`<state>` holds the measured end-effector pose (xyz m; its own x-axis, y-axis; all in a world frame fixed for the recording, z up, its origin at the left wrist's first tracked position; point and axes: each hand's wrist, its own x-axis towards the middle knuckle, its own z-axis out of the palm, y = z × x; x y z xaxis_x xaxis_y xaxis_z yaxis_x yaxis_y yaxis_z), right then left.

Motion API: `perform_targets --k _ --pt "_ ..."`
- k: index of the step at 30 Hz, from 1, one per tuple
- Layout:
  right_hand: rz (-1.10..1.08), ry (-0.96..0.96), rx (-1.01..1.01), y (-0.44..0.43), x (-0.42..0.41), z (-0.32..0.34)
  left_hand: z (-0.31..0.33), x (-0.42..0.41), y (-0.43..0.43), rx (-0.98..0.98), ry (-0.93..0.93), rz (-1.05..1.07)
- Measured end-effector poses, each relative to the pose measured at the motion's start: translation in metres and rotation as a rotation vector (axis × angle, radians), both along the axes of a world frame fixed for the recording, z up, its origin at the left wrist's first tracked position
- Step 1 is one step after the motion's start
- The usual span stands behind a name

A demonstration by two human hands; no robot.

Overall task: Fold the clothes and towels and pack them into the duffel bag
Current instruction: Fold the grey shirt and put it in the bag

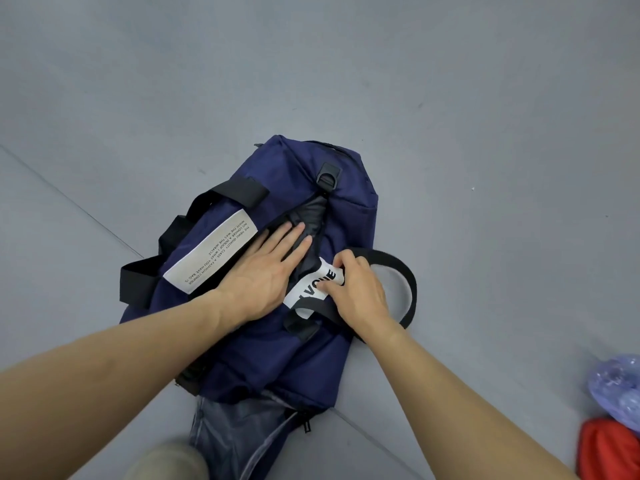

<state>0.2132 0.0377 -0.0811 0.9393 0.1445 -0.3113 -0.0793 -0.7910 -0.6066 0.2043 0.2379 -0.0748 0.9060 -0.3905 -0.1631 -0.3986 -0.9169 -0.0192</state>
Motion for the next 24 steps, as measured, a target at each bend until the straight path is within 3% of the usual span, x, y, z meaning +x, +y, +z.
perform_targets --k 8,12,16,19,24 --pt "-0.077 -0.145 0.199 -0.017 -0.024 0.050 0.003 -0.001 0.001 -0.047 0.030 -0.011" --pt "-0.100 -0.144 0.320 -0.032 -0.030 0.086 0.025 0.011 0.002 -0.050 0.068 -0.134" --pt "-0.128 -0.132 0.479 -0.042 -0.025 0.106 0.018 0.023 0.002 0.117 0.064 -0.245" --pt "-0.143 -0.102 0.442 -0.050 -0.028 0.100 0.000 0.020 0.001 0.109 0.117 -0.141" --pt "-0.138 -0.080 0.439 -0.051 -0.036 0.094 -0.005 0.026 0.001 0.084 0.018 -0.079"
